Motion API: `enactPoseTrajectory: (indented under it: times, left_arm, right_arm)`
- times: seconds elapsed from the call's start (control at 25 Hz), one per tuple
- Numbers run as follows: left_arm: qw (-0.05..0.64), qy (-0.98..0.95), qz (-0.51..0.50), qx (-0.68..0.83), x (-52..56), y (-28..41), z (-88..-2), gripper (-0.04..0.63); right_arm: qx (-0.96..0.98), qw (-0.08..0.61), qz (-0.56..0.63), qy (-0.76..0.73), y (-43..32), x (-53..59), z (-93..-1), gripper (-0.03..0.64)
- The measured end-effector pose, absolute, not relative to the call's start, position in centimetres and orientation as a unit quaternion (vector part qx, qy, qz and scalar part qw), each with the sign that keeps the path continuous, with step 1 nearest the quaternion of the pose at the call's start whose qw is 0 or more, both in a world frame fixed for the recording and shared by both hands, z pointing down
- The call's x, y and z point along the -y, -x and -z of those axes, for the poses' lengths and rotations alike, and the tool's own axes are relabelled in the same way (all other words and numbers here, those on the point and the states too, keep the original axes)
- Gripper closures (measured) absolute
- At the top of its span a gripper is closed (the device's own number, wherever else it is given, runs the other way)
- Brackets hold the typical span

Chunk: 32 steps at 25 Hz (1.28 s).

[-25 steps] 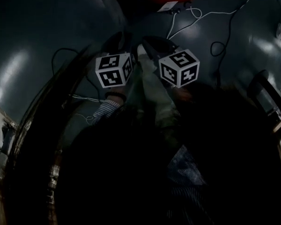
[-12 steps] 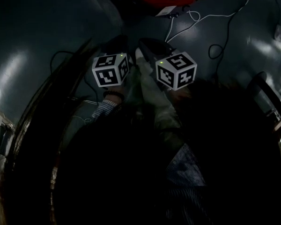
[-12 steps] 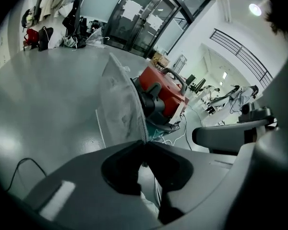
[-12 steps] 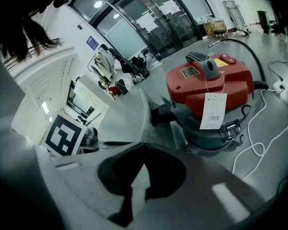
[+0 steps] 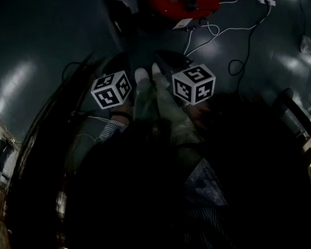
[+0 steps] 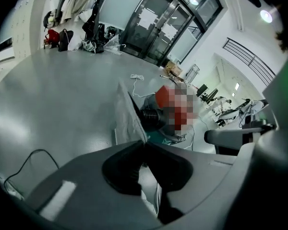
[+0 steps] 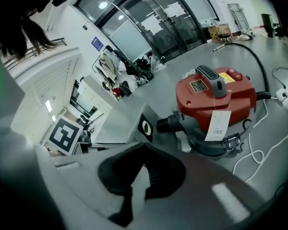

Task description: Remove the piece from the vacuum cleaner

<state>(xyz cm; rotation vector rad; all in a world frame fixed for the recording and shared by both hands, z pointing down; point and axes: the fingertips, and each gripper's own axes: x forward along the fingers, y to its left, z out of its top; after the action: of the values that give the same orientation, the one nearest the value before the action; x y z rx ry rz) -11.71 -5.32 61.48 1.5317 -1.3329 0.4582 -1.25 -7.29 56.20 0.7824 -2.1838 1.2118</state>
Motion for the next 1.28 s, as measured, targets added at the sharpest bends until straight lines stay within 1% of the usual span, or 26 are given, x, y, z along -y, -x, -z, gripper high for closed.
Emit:
enactPoseTrajectory:
  times: [0.08, 0.2, 0.32, 0.44, 0.72, 0.92, 1.08, 1.28]
  left_arm:
    - [0.502, -0.637, -0.18, 0.556, 5.4, 12.3, -60.4, 0.571]
    - [0.511, -0.634, -0.139, 0.564, 5.1, 12.4, -58.1, 0.571]
    - [0.513, -0.634, -0.101, 0.569, 4.4, 11.7, -53.9, 0.571]
    - [0.5, -0.645, -0.082, 0.572, 4.3, 11.4, -49.7, 0.571]
    - [0.478, -0.654, -0.076, 0.581, 1.7, 11.6, -38.5, 0.571]
    - [0.425, -0.694, -0.086, 0.575, 1.5, 11.3, -31.7, 0.571]
    - [0.411, -0.698, -0.076, 0.581, 0.6, 10.5, -28.6, 0.571]
    - [0.4, -0.712, -0.063, 0.573, 0.7, 8.7, -27.4, 0.571]
  right_arm:
    - [0.81, 0.256, -0.441, -0.29, 1.4, 7.6, -55.1, 0.615]
    - [0.817, 0.254, -0.435, -0.282, 1.8, 7.3, -53.1, 0.615]
    - [0.829, 0.258, -0.422, -0.263, 2.2, 6.1, -50.0, 0.615]
    - [0.843, 0.259, -0.397, -0.255, 2.7, 6.3, -46.6, 0.615]
    - [0.853, 0.27, -0.373, -0.246, 2.1, 3.5, -37.0, 0.615]
    - [0.876, 0.261, -0.338, -0.223, 3.0, 2.0, -31.5, 0.615]
    - [0.891, 0.245, -0.322, -0.208, 3.1, 1.0, -28.6, 0.615]
    - [0.907, 0.261, -0.274, -0.184, 2.4, 1.4, -26.6, 0.615]
